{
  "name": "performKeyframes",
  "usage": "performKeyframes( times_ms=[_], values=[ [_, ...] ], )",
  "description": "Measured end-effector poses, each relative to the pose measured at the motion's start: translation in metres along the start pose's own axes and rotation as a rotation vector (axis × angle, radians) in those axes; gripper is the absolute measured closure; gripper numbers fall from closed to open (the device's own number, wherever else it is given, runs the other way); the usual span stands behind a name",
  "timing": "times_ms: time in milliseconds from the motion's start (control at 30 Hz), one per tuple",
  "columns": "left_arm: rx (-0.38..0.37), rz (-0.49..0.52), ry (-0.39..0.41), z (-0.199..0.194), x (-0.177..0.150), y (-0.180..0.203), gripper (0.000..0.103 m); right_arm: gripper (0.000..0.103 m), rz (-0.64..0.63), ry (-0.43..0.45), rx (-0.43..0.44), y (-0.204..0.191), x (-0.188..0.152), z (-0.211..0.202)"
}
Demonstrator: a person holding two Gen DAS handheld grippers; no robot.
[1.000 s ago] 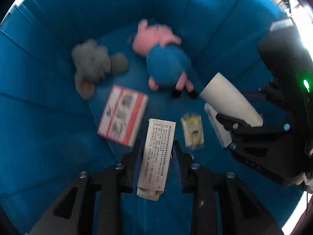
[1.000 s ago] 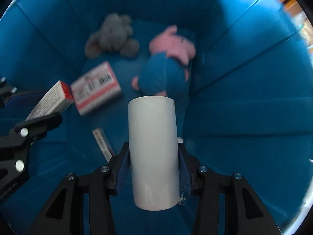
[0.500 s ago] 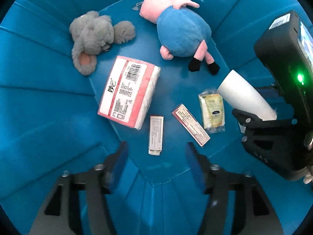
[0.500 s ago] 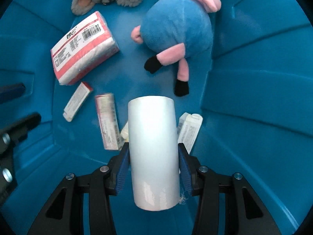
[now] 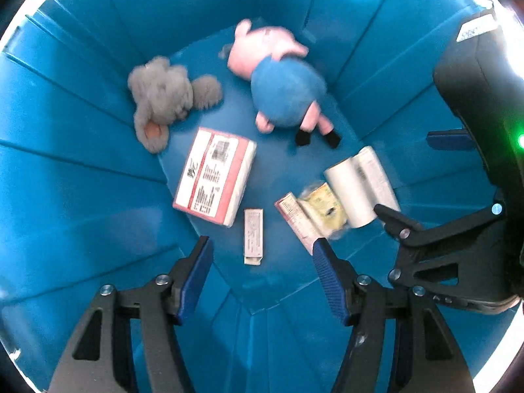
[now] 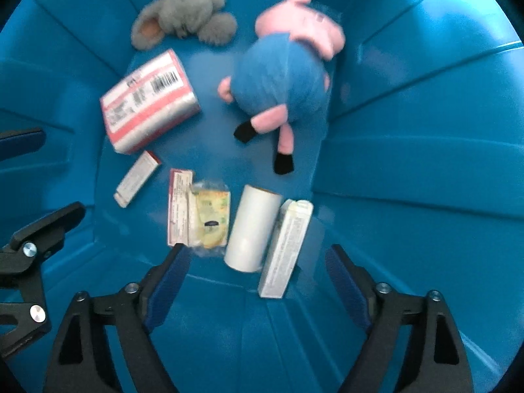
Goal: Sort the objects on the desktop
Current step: 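Return both grippers from the crate to the pile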
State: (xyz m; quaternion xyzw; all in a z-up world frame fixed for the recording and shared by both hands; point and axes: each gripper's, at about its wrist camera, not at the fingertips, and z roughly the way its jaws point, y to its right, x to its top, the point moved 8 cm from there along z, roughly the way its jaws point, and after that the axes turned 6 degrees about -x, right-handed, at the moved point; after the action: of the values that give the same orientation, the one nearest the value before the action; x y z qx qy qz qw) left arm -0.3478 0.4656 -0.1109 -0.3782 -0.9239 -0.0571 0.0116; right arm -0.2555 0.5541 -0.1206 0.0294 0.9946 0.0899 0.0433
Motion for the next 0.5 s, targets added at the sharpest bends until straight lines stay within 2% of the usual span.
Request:
performKeyframes(
  times_ms=[200,333,500],
  values=[
    [-0.037,0.041,0.145,-0.063,-0.015,0.007,0.041,0.009,0.073,0.151,-0.004,0.005,-0.001,-0.054],
    [0.015,0.067,0.297,-0.114,-0.04,-0.004,0.041,0.005,0.109,0.275,-0.011,-0.003,-0.009,-0.104],
    [0.102,0.065,0.499,-0.166,-0.092,-0.041,0.041,0.001,0.127,0.473,-0.013,-0.038,-0.02,-0.166]
  ],
)
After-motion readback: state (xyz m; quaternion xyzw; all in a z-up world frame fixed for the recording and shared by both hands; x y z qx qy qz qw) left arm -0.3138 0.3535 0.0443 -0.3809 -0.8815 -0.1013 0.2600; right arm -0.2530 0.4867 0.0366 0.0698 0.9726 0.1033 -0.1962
